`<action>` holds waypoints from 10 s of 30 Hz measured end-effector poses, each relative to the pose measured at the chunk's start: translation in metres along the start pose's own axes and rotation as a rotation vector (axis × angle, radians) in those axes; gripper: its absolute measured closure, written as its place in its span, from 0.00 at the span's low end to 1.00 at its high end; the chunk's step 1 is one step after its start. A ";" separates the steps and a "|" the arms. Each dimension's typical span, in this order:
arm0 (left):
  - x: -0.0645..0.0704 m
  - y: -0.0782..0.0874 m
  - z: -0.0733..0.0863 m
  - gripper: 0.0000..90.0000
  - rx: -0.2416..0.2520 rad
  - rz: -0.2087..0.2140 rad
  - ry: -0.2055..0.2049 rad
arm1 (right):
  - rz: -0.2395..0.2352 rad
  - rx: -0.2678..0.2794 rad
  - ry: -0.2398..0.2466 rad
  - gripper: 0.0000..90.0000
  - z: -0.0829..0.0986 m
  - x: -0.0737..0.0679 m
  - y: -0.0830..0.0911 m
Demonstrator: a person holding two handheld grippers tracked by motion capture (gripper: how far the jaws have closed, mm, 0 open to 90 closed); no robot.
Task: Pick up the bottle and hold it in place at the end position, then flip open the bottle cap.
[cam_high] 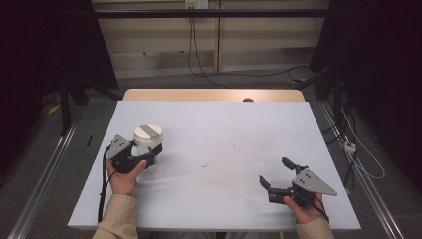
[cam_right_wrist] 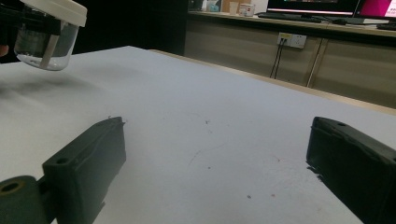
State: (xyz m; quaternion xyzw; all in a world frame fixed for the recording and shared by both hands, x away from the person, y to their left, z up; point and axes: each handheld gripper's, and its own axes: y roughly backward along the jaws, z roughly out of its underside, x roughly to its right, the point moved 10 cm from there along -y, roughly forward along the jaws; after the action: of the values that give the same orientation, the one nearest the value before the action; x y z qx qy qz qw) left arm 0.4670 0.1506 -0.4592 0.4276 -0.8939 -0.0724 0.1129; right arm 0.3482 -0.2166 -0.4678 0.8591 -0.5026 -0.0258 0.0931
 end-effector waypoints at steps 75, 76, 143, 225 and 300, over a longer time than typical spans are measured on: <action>0.070 -0.086 -0.013 0.21 -0.057 0.151 -0.046 | -0.006 0.002 0.011 0.05 -0.003 -0.003 0.001; 0.071 -0.089 -0.013 0.21 -0.057 0.153 -0.043 | -0.005 0.001 0.011 0.05 -0.003 -0.003 0.001; 0.114 -0.156 -0.011 0.21 -0.104 0.244 -0.086 | 0.010 -0.005 -0.014 0.05 0.001 0.002 0.003; 0.130 -0.150 0.020 0.20 -0.157 0.266 -0.203 | 0.001 -0.032 -0.057 0.05 0.002 -0.003 -0.013; 0.130 -0.149 0.024 0.21 -0.167 0.245 -0.209 | -0.068 -0.168 -0.079 0.27 -0.032 -0.036 -0.111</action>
State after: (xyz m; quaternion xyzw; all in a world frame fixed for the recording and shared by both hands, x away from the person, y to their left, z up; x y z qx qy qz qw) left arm 0.4932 -0.0429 -0.4978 0.2949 -0.9370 -0.1763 0.0624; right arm 0.4305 -0.1283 -0.4585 0.8631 -0.4725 -0.1049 0.1441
